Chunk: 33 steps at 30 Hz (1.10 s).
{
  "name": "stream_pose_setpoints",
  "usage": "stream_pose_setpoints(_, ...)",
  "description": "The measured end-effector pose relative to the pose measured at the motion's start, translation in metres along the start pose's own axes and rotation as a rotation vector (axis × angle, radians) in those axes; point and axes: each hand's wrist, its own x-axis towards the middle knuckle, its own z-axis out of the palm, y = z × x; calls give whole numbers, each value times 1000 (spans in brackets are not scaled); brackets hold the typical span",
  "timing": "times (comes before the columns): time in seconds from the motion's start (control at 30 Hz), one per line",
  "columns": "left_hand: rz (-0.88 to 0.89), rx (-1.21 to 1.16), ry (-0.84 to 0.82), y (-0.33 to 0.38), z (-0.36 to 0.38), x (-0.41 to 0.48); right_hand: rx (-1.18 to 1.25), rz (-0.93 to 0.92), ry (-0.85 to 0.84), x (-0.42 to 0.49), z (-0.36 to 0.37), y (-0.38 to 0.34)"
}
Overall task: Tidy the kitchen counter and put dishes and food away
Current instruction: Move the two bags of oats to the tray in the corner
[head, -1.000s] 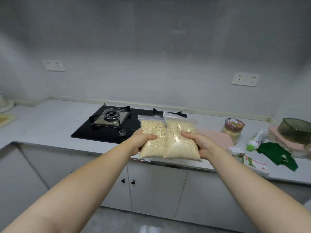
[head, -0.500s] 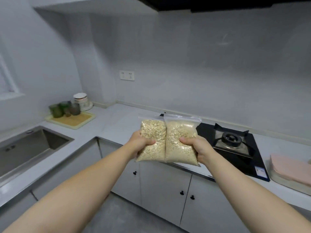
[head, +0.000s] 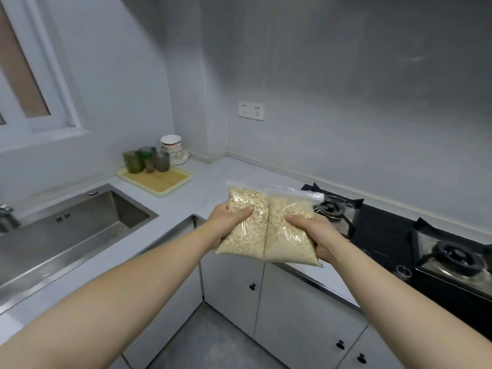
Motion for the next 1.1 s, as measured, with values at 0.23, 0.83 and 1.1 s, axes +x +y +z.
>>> stream_pose_setpoints(0.23,-4,-15,150,8,-52,95,-75,-36,-93,126,55,-17)
stream_pose_setpoints(0.83,-113,-82,436,-11,-195,251,-319,-87,-189,345,205,-19)
stream_pose_setpoints(1.1,-200,-55,513,-11,-304,323,-496,-103,-160,438,303,-6)
